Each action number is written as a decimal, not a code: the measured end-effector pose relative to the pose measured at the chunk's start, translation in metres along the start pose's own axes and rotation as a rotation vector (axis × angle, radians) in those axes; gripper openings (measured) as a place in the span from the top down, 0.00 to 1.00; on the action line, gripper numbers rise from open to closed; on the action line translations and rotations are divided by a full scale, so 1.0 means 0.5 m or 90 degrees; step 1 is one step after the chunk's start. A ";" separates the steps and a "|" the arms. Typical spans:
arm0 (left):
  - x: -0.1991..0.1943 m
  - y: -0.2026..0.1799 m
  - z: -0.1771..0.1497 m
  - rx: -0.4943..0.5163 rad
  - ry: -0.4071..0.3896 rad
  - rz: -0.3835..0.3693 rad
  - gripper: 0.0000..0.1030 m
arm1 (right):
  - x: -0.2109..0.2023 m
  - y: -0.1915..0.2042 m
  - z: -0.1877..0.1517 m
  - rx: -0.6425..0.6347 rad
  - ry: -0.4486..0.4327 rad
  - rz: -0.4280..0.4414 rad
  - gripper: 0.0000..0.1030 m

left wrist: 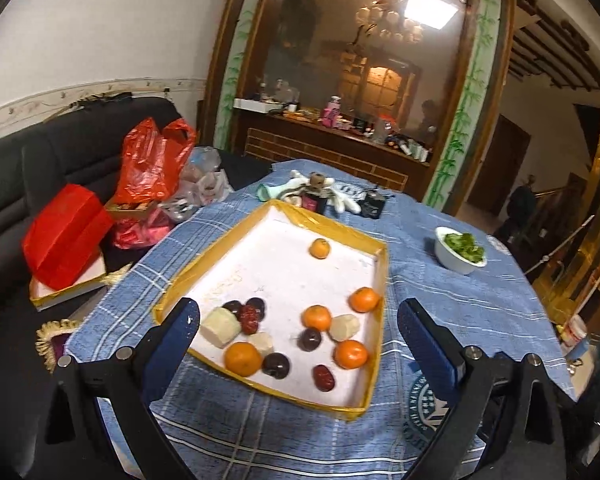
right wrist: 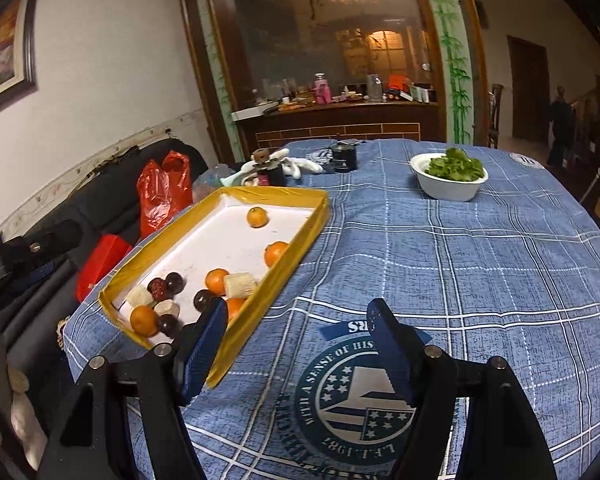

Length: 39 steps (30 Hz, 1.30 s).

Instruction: Organize fruits

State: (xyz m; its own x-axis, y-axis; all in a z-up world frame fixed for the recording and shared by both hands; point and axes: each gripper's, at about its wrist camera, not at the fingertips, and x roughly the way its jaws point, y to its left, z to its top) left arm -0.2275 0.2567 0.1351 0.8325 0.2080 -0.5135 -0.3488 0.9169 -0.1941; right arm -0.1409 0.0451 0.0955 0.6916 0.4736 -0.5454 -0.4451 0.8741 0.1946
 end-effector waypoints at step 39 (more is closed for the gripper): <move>0.036 -0.176 -0.054 0.146 0.070 0.034 0.04 | -0.031 -0.052 -0.038 -0.012 -0.006 -0.016 0.17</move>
State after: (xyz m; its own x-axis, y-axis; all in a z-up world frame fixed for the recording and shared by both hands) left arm -0.1937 0.1707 0.1205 0.7596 0.2315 -0.6078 -0.2735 0.9616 0.0244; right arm -0.1508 0.0128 0.0833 0.7081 0.4530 -0.5416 -0.4384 0.8834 0.1657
